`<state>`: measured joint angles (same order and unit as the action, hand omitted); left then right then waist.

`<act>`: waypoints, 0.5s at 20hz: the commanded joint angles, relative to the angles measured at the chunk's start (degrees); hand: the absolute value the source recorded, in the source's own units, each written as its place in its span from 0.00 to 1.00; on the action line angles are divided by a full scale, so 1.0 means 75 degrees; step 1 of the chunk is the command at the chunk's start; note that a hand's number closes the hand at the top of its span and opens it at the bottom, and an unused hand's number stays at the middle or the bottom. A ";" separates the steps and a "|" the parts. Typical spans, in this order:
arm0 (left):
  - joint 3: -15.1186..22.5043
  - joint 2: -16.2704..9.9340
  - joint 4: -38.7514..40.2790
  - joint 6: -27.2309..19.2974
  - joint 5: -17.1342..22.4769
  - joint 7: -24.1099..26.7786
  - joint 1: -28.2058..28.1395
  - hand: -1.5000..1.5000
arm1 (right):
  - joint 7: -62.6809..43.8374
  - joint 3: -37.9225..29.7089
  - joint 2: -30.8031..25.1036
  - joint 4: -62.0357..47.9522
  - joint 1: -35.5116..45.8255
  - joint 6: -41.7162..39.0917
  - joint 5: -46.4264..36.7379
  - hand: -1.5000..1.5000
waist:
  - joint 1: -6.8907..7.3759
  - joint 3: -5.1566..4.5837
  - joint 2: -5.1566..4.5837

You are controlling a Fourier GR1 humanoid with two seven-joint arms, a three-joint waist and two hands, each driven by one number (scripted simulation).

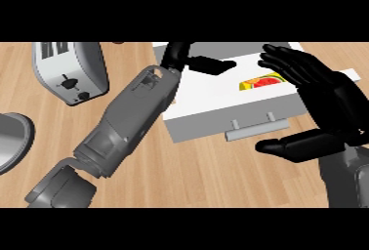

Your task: Pick up the cup, place it into the drawer and close the drawer

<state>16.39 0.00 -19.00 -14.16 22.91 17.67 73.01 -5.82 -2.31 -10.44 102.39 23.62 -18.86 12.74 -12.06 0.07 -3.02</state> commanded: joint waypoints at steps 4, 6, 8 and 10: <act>-0.0288 0.0000 -0.0539 0.0168 0.1077 0.1075 -0.0236 0.00 | -0.0361 0.1019 -0.0137 -0.0002 -0.0166 -0.1510 0.0921 1.00 | 0.0119 -0.0013 0.0079; -0.0364 0.0000 -0.0560 0.0029 0.1283 0.1130 0.0004 0.00 | -0.0525 0.1237 -0.0524 -0.0226 -0.0123 -0.1920 0.0695 1.00 | 0.0363 -0.0011 0.0105; -0.0479 0.0000 -0.0494 -0.0264 0.1453 0.1292 -0.0076 0.00 | -0.0844 0.1405 -0.1207 -0.0062 -0.0313 -0.2433 0.0396 1.00 | 0.0422 -0.0014 0.0171; -0.0439 0.0000 -0.0398 -0.0327 0.1485 0.1413 -0.0022 0.00 | -0.0997 0.1618 -0.1425 0.0219 -0.0596 -0.2530 0.0039 1.00 | 0.0601 -0.0011 0.0240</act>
<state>13.73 0.00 -22.42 -15.25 32.15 26.17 72.58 -10.78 7.04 -16.98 102.37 21.49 -33.98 15.70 -9.31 -0.02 -1.91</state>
